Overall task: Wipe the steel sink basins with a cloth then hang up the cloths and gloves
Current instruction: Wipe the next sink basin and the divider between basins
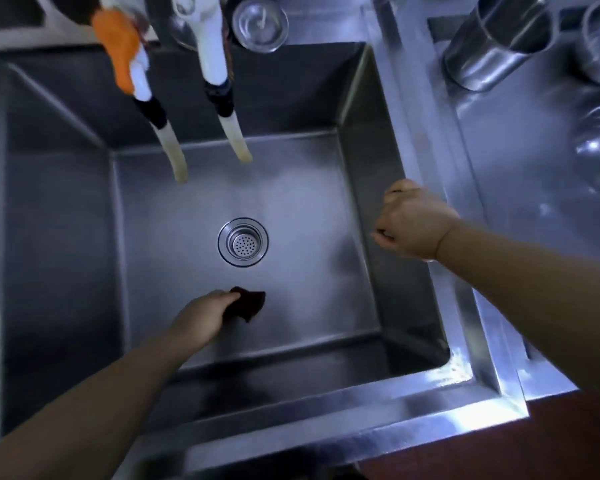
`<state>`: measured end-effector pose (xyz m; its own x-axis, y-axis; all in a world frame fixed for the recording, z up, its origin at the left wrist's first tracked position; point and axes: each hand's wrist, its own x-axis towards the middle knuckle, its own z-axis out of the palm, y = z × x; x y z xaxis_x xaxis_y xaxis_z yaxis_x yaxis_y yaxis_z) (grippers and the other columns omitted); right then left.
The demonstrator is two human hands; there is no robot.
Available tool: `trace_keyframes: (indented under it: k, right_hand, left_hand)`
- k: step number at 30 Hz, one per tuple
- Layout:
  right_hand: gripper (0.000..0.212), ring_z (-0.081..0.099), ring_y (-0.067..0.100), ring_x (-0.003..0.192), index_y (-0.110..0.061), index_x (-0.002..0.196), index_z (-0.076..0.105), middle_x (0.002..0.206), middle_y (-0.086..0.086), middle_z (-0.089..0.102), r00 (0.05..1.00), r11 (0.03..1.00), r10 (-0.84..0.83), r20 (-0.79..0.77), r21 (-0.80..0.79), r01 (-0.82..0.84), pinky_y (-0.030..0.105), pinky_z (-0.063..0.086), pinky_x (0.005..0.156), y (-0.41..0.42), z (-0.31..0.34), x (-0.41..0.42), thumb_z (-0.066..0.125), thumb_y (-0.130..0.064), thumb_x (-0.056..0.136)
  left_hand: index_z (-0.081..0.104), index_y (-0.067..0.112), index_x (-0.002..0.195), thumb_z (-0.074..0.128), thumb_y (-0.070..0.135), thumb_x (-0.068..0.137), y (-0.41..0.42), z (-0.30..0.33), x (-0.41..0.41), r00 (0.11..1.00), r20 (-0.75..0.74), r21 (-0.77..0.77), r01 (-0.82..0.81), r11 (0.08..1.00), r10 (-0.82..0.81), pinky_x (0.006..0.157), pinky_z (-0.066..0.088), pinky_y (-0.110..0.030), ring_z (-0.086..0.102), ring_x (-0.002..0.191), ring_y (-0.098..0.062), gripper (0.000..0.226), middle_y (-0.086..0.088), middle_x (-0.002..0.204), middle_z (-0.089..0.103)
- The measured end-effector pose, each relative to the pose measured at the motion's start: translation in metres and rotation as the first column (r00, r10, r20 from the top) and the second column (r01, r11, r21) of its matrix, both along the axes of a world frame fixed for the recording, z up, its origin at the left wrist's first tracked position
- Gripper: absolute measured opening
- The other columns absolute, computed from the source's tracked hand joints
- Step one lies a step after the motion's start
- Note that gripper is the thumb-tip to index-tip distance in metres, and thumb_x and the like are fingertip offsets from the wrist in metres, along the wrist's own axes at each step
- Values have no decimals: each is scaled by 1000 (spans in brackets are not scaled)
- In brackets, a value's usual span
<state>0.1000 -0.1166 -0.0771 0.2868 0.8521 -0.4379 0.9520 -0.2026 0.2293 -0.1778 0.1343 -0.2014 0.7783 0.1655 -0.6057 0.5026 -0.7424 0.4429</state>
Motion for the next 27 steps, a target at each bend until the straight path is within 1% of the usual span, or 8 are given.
trace_keyframes:
  k: [5, 8, 11, 14, 16, 21, 23, 27]
  right_hand:
    - [39, 54, 16, 82, -25, 75, 63, 81, -3, 69, 999, 997, -8, 39, -74, 11, 31, 28, 95, 2, 14, -10, 33, -40, 93]
    - [32, 54, 19, 97, -24, 87, 67, 96, -3, 69, 997, 979, -33, 65, -197, 45, 35, 27, 95, 10, 19, -27, 38, -37, 93]
    - [32, 53, 24, 104, -23, 104, 64, 107, 1, 65, 996, 976, -87, -18, -203, 82, 38, 28, 98, 24, 23, -68, 36, -36, 97]
    - [37, 57, 27, 103, -17, 106, 64, 110, 8, 66, 951, 977, -203, -235, -107, 182, 35, 34, 92, 45, 34, -128, 34, -37, 98]
    - [36, 58, 28, 104, -16, 107, 65, 113, 9, 66, 900, 975, -218, -377, -54, 214, 34, 36, 89, 60, 46, -169, 37, -36, 97]
    - [32, 58, 31, 82, -5, 86, 61, 91, 14, 66, 508, 882, -332, -795, -71, 465, 37, 47, 76, 103, 83, -254, 47, -33, 93]
    - [31, 60, 31, 89, -3, 87, 63, 92, 14, 67, 468, 881, -279, -838, -28, 473, 37, 47, 78, 123, 95, -281, 49, -30, 92]
    - [33, 60, 27, 83, -2, 83, 60, 92, 14, 68, 514, 924, -171, -840, 43, 379, 36, 46, 73, 163, 115, -334, 49, -32, 92]
  left_hand:
    - [56, 24, 128, 41, 5, 95, 1, 92, -33, 912, 113, -27, -395, 918, 395, 83, 40, -26, 59, 102, -24, 41, -6, 124, 62]
    - [61, 35, 110, 40, 8, 95, 5, 148, -67, 678, 189, -247, -667, 703, 710, 77, 53, -38, 66, 85, -24, 37, -4, 96, 70]
    - [52, 25, 125, 40, 8, 97, 4, 189, -106, 441, 183, -394, -786, 477, 879, 89, 49, -50, 61, 99, -31, 35, -12, 108, 63]
    - [52, 15, 121, 40, 2, 98, -10, 220, -138, 133, 122, -577, -797, 179, 984, 74, 49, -36, 61, 86, -22, 29, -9, 95, 63]
    - [54, 12, 119, 41, 2, 97, -21, 237, -159, 12, 100, -635, -769, 73, 995, 68, 48, -32, 60, 80, -19, 28, -9, 92, 63]
    - [59, 19, 105, 43, 6, 97, -36, 273, -216, -193, 41, -743, -661, -99, 980, 50, 56, -24, 68, 66, -16, 22, -7, 85, 67]
    - [60, 24, 103, 43, 9, 98, -38, 283, -239, -248, 33, -771, -623, -133, 968, 55, 55, -27, 68, 74, -17, 23, -6, 86, 69]
    - [58, 22, 109, 44, 9, 97, -33, 298, -290, -368, 53, -809, -561, -176, 928, 64, 49, -34, 66, 81, -21, 22, -7, 92, 68]
